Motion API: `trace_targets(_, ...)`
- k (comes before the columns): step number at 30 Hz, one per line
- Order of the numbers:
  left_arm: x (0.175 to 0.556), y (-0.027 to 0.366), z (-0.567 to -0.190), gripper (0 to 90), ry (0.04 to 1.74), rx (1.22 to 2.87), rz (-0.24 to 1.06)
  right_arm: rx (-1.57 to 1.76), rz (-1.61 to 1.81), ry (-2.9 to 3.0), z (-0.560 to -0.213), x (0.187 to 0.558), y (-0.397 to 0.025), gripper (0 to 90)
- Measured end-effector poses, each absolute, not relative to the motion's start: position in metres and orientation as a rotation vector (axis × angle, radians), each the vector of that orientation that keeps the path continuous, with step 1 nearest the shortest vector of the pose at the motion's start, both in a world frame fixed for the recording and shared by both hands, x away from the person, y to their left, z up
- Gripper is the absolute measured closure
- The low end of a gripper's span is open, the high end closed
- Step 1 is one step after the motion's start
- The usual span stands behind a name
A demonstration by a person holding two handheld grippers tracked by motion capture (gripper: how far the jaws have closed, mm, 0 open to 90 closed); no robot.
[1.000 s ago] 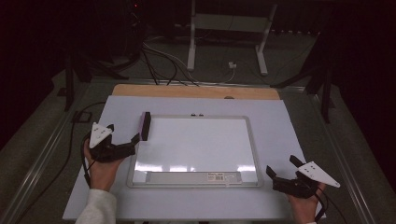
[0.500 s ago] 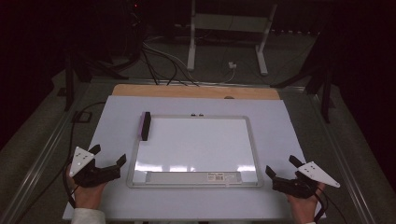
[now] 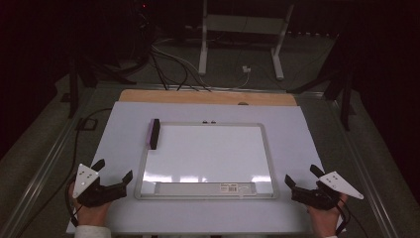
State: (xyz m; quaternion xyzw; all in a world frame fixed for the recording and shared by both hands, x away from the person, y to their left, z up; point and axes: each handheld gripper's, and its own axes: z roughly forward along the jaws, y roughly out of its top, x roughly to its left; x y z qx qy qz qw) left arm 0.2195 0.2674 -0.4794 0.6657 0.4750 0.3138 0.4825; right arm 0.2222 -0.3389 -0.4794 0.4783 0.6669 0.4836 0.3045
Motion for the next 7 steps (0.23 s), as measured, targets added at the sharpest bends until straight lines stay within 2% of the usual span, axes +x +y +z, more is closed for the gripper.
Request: trace_targets(7,0.2163,0.27,-0.4805,0.6,1.171,1.617,0.772,1.264,1.287,1.767,-0.4811,0.2233,-0.338,0.0)
